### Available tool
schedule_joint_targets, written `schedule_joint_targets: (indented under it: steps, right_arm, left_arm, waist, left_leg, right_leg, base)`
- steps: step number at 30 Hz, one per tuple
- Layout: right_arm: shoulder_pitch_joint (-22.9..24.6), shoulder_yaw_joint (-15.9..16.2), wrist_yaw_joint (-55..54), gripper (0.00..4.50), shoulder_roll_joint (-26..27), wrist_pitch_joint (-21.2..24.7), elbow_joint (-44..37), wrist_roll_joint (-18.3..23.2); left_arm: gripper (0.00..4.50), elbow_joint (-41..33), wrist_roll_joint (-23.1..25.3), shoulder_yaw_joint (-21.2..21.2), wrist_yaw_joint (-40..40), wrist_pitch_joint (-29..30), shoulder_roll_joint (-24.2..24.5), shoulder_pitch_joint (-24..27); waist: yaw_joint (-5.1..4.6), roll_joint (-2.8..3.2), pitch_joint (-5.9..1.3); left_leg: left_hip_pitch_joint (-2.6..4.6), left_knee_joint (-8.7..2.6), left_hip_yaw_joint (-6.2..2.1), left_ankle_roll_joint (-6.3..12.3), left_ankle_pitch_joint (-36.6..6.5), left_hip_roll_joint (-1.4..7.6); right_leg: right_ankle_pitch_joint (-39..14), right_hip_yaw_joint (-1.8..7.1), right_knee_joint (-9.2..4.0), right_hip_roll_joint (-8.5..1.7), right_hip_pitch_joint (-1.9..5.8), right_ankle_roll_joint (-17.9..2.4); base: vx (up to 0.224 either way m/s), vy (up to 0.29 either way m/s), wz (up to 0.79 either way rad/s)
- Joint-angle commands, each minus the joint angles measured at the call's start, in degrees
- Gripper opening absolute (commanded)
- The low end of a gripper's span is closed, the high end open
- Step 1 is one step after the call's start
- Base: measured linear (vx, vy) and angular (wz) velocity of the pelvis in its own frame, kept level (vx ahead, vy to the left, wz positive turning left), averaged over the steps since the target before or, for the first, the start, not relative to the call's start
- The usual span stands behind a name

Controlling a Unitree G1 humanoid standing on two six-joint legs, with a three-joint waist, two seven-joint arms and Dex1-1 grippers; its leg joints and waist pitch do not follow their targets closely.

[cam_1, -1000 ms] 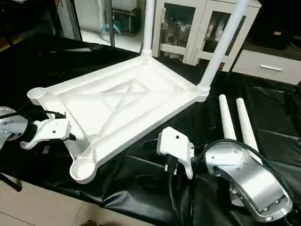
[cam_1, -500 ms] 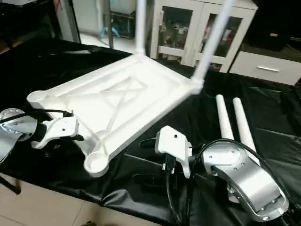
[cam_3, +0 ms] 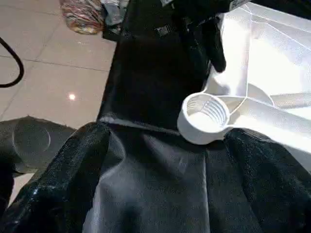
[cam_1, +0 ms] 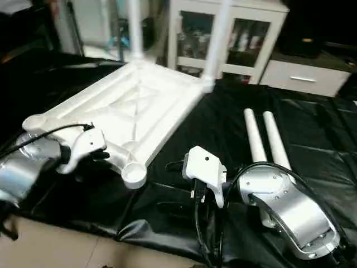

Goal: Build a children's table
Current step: Rotate table base

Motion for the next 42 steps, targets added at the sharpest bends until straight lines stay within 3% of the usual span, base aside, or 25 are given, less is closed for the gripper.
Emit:
schedule_joint_targets:
  steps: [1,3,5,6,8,9,10,11,12,13,14,15,16,17,18,19,21,23,25,27,32,36,38,40,42]
  right_arm:
    - [-0.74,0.22,-0.38,4.18,0.32,-0.46,0.51,-0.36]
    - [-0.81,0.25,-0.45,4.18,0.38,-0.54,0.62,-0.41]
    - [-1.27,0.33,-0.55,4.18,0.59,-0.85,1.22,-0.71]
    - [-1.30,0.32,-0.55,4.18,0.61,-0.87,1.25,-0.71]
    - [-1.54,0.29,-0.56,4.18,0.79,-0.97,1.57,-0.80]
    - [-1.60,0.29,-0.58,4.18,0.85,-1.08,1.71,-0.93]
    - [-1.68,0.30,-0.66,4.18,0.96,-1.21,1.90,-1.11]
    - [-1.72,0.29,-0.75,4.18,1.01,-1.34,2.01,-1.26]
    - [-1.84,0.25,-0.89,4.18,1.16,-1.50,2.22,-1.44]
    - [-1.98,0.24,-0.96,4.18,1.31,-1.60,2.43,-1.53]
    - [-1.97,0.08,-1.05,4.18,1.36,-1.71,2.57,-1.57]
    - [-1.92,-0.13,-1.15,4.18,1.37,-1.81,2.72,-1.58]
    - [-1.92,-0.15,-1.16,4.18,1.37,-1.81,2.74,-1.58]
    - [-1.90,-0.51,-1.30,4.18,1.41,-1.93,3.05,-1.60]
    - [-1.90,-0.53,-1.31,4.18,1.40,-1.94,3.07,-1.60]
    - [-1.79,-1.04,-1.37,4.18,1.23,-2.03,3.31,-1.54]
    - [-1.70,-1.50,-1.36,4.18,0.95,-2.16,3.60,-1.44]
    - [-1.63,-1.84,-1.34,4.18,0.76,-2.26,3.85,-1.39]
    - [-1.47,-2.24,-1.16,4.18,0.41,-2.47,4.22,-1.39]
    - [-1.35,-2.46,-0.89,4.18,0.04,-2.59,4.35,-1.35]
    - [-1.11,-2.99,-0.32,4.18,-0.71,-2.51,4.26,-0.98]
    - [-0.50,-3.07,0.76,4.18,-1.73,-1.97,3.41,-0.45]
    - [-0.18,-3.07,1.05,4.18,-2.10,-1.71,2.89,-0.10]
    - [0.13,-3.01,1.04,4.18,-2.36,-1.65,2.46,0.13]
    - [0.37,-2.98,0.92,4.18,-2.43,-1.52,2.07,0.19]
  left_arm:
    - [0.86,0.57,0.84,-3.09,0.31,4.16,-1.36,3.39]
    - [0.69,0.07,0.83,-3.23,0.52,4.67,-1.85,3.82]
    - [0.59,-1.82,0.11,-3.44,1.33,6.77,-3.48,4.45]
    - [0.52,-2.00,-0.05,-3.33,1.42,7.09,-3.66,4.42]
    - [0.40,-3.41,-1.21,-2.59,2.32,9.78,-4.83,4.12]
    - [0.34,-4.08,-1.75,-2.05,2.86,11.25,-5.44,3.85]
    - [0.28,-4.70,-2.17,-1.28,3.57,12.59,-6.23,3.52]
    - [0.21,-4.93,-2.37,-0.79,4.03,12.98,-6.70,3.21]
    - [0.14,-5.40,-2.57,-0.15,4.54,12.34,-7.15,2.58]
    - [0.06,-5.78,-2.80,0.23,4.80,11.64,-7.37,2.18]
    - [0.02,-5.70,-2.61,0.77,5.82,10.18,-7.70,1.67]
    - [0.02,-5.45,-2.54,1.00,6.08,7.51,-7.59,1.24]
    - [0.25,-5.43,-2.51,1.01,6.09,7.32,-7.56,1.20]
    - [0.34,-4.94,-2.20,1.03,5.92,3.80,-6.91,0.47]
    - [0.42,-4.90,-2.25,1.06,5.84,3.73,-6.87,0.43]
    - [0.45,-4.67,-3.51,1.25,3.51,2.69,-5.69,-0.43]
    - [0.68,-5.06,-4.97,1.58,1.49,1.94,-4.72,-1.22]
    - [0.84,-5.13,-5.89,2.05,0.59,0.66,-4.37,-1.87]
    - [0.99,-4.06,-6.83,1.89,-1.82,-4.25,-3.43,-2.85]
    - [1.23,-2.15,-6.48,1.15,-3.64,-7.63,-2.10,-3.77]
    - [1.68,1.85,-7.28,0.03,-8.69,-13.14,-0.58,-5.69]
    - [1.95,4.68,-8.09,-2.14,-14.23,-15.34,0.67,-6.55]
    - [2.21,7.05,-7.78,-2.59,-14.61,-17.77,0.34,-7.13]
    - [2.40,9.84,-7.77,-2.93,-14.95,-19.86,-0.56,-7.87]
    - [2.62,11.82,-7.74,-3.52,-16.07,-20.87,-1.34,-8.39]
  waist:
    - [-0.76,0.46,-1.79]
    - [-1.57,0.82,-1.69]
    - [-2.45,1.42,-1.19]
    - [-2.84,1.51,-0.93]
    - [-2.97,2.20,-0.36]
    - [0.06,3.08,-0.18]
    - [1.30,2.24,-0.15]
    - [1.69,-0.27,-0.43]
    - [-0.22,-1.60,0.52]
    - [0.73,-1.09,-0.76]
    - [1.29,-1.20,-0.57]
    - [1.21,-0.31,-1.87]
    - [0.96,-0.34,-1.64]
    - [0.59,0.68,-2.36]
    - [0.48,0.69,-2.14]
    - [0.10,0.63,-1.34]
    - [-0.40,0.47,-1.28]
    - [-0.40,0.73,-1.58]
    - [-0.43,0.20,-1.50]
    - [-0.26,0.35,-1.67]
    - [-0.01,0.30,-2.14]
    - [0.23,0.41,-2.73]
    - [0.32,0.14,-3.05]
    - [0.55,0.37,-3.58]
    - [0.71,0.52,-3.66]
  left_leg:
    - [0.34,-5.06,-0.90,-1.50,-32.14,0.05]
    - [0.34,-5.55,-1.42,-1.14,-34.99,0.30]
    - [1.69,-6.02,-2.07,-1.14,-41.26,0.66]
    - [1.72,-6.35,-2.34,-1.03,-43.09,0.87]
    - [0.13,-9.48,-3.07,-1.38,-49.98,2.53]
    - [-3.45,-13.54,-1.88,-1.61,-54.65,4.30]
    - [-3.70,-13.96,-0.59,-0.31,-53.67,4.43]
    - [2.24,-7.84,1.21,-0.98,-42.78,1.02]
    - [9.43,7.26,0.95,-0.58,-23.95,-4.03]
    - [3.14,3.86,-1.88,1.55,-12.77,-2.71]
    - [0.81,-1.84,-1.69,0.48,-18.03,-1.23]
    - [1.69,-2.98,-1.94,0.07,-20.37,-0.94]
    - [1.93,-3.62,-1.74,0.57,-22.68,-0.59]
    - [1.47,-4.59,-1.51,1.90,-18.00,0.20]
    - [0.93,-4.97,-1.40,2.39,-17.66,0.25]
    - [0.87,-5.37,-1.27,2.17,-23.55,0.22]
    - [2.09,-4.64,-1.28,1.12,-29.23,-0.44]
    - [1.61,-5.01,-1.62,1.32,-28.22,-0.14]
    - [1.04,-5.18,-1.32,1.71,-25.70,-0.05]
    - [0.89,-5.11,-1.22,1.85,-24.41,-0.10]
    - [0.69,-5.00,-0.66,1.75,-18.70,0.24]
    - [1.08,-4.36,0.76,2.28,-13.87,0.38]
    - [0.52,-4.03,0.99,3.15,-9.15,0.30]
    - [0.21,-3.29,1.03,4.76,-2.31,0.10]
    - [0.08,-3.09,1.11,5.62,-0.83,0.04]
  right_leg:
    - [-39.90,-0.53,-6.80,-1.68,1.31,-1.41]
    - [-37.31,-1.47,-7.14,-1.64,1.92,-2.00]
    - [-35.60,-2.78,-7.92,-1.30,1.77,-2.75]
    - [-34.90,-3.53,-8.11,-1.17,2.13,-2.70]
    - [-28.23,-4.15,-4.62,-0.67,5.08,-3.45]
    - [-17.50,-2.48,4.84,-0.21,8.09,-4.85]
    - [-14.74,-1.13,6.55,0.07,7.75,-4.18]
    - [-37.20,1.53,-1.35,-0.62,1.40,-1.18]
    - [-67.72,-0.12,-12.70,-5.19,-8.04,1.02]
    - [-63.73,3.33,-9.48,-8.17,-0.07,-1.47]
    - [-51.07,0.52,-6.18,-3.98,1.38,-0.78]
    - [-42.27,-0.02,-5.08,-2.64,1.90,-1.36]
    - [-35.87,-0.21,-4.97,-2.00,1.72,-2.30]
    - [-15.36,0.56,-3.63,-1.84,2.75,-9.21]
    - [-13.64,0.54,-3.67,-1.89,3.20,-10.01]
    - [-21.90,0.42,-4.66,-1.66,2.77,-8.74]
    - [-33.19,0.20,-6.12,-1.88,1.60,-5.56]
    - [-31.19,0.21,-6.02,-2.11,2.09,-5.15]
    - [-27.48,0.56,-5.62,-2.03,2.15,-6.33]
    - [-27.88,0.75,-5.59,-2.23,2.18,-6.28]
    - [-18.63,1.43,-4.25,-2.07,2.31,-9.98]
    - [-12.73,1.76,-3.57,-1.86,1.99,-13.56]
    - [-7.66,1.95,-2.68,-1.80,2.46,-14.58]
    - [1.18,2.01,-1.44,-1.65,2.65,-16.68]
    - [3.24,1.95,-1.33,-1.71,2.81,-17.86]
  base:
    - [0.000,0.000,0.00]
    - [0.000,0.000,0.00]
    - [0.000,0.000,0.00]
    - [0.000,0.000,0.00]
    - [0.000,0.000,0.00]
    - [-0.061,-0.020,0.13]
    - [-0.061,-0.020,0.13]
    - [0.022,-0.104,0.29]
    - [0.059,-0.083,0.07]
    - [0.124,-0.053,-0.07]
    - [0.077,0.027,-0.22]
    - [0.055,0.008,-0.07]
    - [0.000,0.000,0.00]
    - [0.000,0.000,0.00]
    - [0.000,0.000,0.00]
    - [0.000,0.000,0.00]
    - [0.000,0.000,0.00]
    - [0.000,0.000,0.00]
    - [0.000,0.000,0.00]
    - [0.000,0.000,0.00]
    - [0.000,0.000,0.00]
    - [0.058,-0.025,0.12]
    - [0.071,-0.029,0.06]
    - [0.031,-0.012,0.01]
    - [0.000,0.000,0.00]
